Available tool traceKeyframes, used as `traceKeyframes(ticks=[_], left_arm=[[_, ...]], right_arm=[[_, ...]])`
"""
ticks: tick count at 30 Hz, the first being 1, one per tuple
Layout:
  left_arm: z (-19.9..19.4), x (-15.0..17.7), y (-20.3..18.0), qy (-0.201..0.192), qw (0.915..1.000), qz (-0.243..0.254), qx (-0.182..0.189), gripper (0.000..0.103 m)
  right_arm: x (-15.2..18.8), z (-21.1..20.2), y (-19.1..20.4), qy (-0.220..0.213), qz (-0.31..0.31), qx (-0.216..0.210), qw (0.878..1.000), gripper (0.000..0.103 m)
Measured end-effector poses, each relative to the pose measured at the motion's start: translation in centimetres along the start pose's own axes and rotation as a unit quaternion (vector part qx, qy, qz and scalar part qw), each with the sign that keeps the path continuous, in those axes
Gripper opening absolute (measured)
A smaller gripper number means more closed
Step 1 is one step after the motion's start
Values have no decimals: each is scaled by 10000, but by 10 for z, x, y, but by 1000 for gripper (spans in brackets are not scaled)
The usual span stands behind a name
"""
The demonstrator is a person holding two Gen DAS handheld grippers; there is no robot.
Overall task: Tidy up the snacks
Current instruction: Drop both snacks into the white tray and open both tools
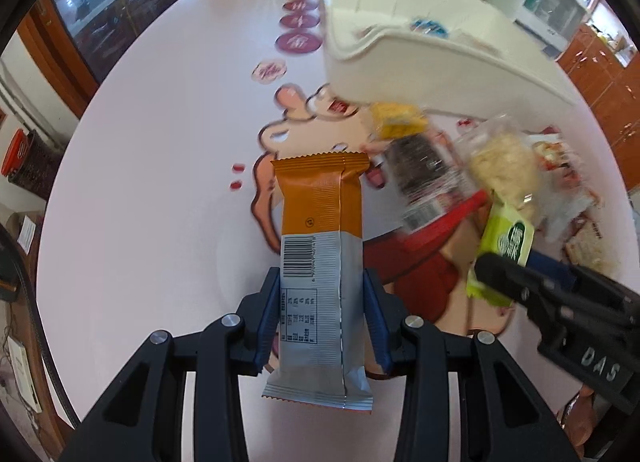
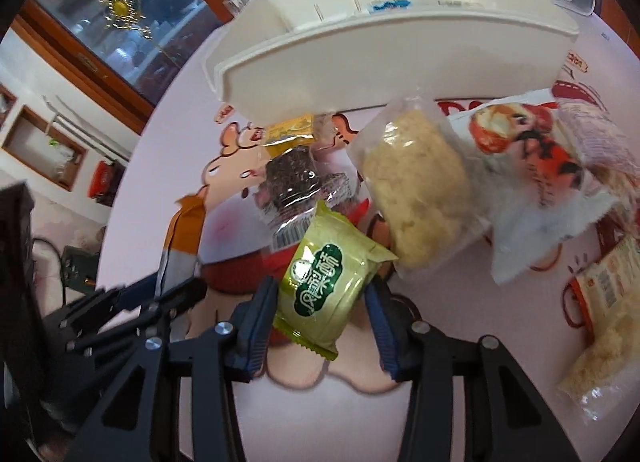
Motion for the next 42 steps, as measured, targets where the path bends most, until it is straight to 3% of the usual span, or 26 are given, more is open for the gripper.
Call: traceKeyframes(ticks=[6, 12, 24, 29, 35, 42], left_arm=[[-37, -33, -18, -405, 9987, 152, 282, 38], [-73, -82, -39, -824, 9945, 369, 536, 38], [-139, -213, -80, -2064, 9712, 1070, 525, 39], [-134, -255, -94, -2248, 9654, 1271, 357, 38], [-95, -290, -100, -2058, 9700, 1264, 264, 38], [-40, -290, -105, -1676, 9752, 1443, 92, 38]], right_arm=[[-13, -45, 4, -364, -134, -190, 9991, 46], [-48, -86, 8, -948, -177, -250, 9950, 46], [-159, -156, 13, -2199, -325, 71, 9750, 46], [-200, -158, 10, -2484, -228, 371, 9677, 46], [-231, -143, 6, -2516, -135, 635, 9657, 46], [-240, -105, -1, -2162, -163, 923, 9718, 46]])
Point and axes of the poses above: each gripper's, at about its wrist camera, not at the fingertips, and z roughly the way its jaws point, y to its left, x to its underside, the point moved 2 cm from there along z, roughly the way its jaws point, and after that the axes turned 11 degrees about -y, right-handed, at the moved point
